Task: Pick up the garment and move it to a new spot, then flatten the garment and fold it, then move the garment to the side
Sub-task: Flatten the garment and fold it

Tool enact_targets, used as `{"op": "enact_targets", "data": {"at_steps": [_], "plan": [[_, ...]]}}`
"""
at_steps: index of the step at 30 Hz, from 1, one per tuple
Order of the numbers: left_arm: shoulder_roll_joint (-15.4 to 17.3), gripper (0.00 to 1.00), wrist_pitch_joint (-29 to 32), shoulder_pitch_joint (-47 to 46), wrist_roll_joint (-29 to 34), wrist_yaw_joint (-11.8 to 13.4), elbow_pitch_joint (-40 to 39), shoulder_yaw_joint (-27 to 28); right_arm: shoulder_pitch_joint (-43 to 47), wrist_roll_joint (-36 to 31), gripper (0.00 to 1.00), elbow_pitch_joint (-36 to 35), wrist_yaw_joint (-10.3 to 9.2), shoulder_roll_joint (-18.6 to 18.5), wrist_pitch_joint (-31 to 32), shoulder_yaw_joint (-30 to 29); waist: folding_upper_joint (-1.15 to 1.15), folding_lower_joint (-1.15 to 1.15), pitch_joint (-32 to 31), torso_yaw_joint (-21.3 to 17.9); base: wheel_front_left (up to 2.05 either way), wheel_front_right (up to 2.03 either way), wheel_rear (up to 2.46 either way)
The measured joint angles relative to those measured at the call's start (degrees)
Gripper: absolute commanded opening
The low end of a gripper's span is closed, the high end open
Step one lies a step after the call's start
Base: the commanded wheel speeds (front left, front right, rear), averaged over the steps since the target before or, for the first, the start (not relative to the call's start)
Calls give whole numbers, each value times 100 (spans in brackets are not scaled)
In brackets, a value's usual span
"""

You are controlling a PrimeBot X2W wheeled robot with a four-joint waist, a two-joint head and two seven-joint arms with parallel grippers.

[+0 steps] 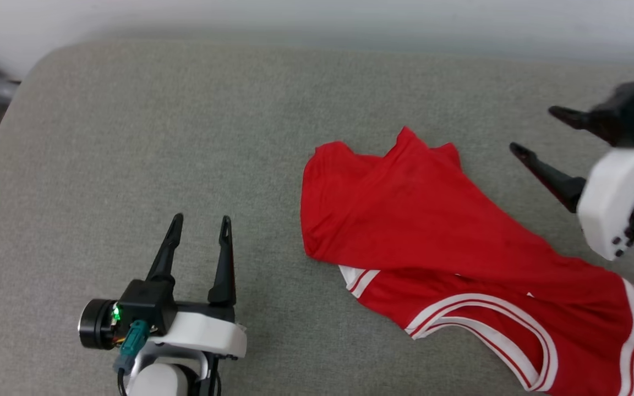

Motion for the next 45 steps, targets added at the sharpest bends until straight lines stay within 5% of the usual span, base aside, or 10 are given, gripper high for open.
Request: {"op": "enact_targets", "data": {"at_steps": [10,20,22,23,29,35,40,45], "plan": [[1,100,0,-450,-277,159,-68,-398,-2155,759,100,1483,1,382,1631,2180,0,1,710,424,0,0,0],[-1,100,0,-629,-486,352,-96,-578,-2516,1058,100,2828,2,470,1388,3357,0,-1,1196,841,0,0,0],[0,100,0,-629,-490,379,-93,-568,-2560,1128,7,2889,4,430,1139,3478,0,-1,1240,856,0,0,0],[-1,100,0,-629,-490,399,-91,-559,-2581,1163,0,2918,4,426,988,3524,0,-1,1246,841,0,0,0],[-1,100,0,-628,-468,391,-13,-513,-2593,1273,0,2892,2,457,-224,3638,0,0,1090,724,0,0,0],[-1,100,0,-457,-424,391,48,-423,-2321,1769,0,2605,1,308,-1495,3144,0,0,737,574,0,0,0],[-1,100,0,-229,-387,398,55,-323,-1542,2303,0,2638,1,38,-2100,2636,0,-1,455,421,0,0,0],[-2,100,0,-94,-354,348,64,-259,-831,2791,0,3395,0,-96,-2352,2193,0,-1,301,283,0,0,0]]}}
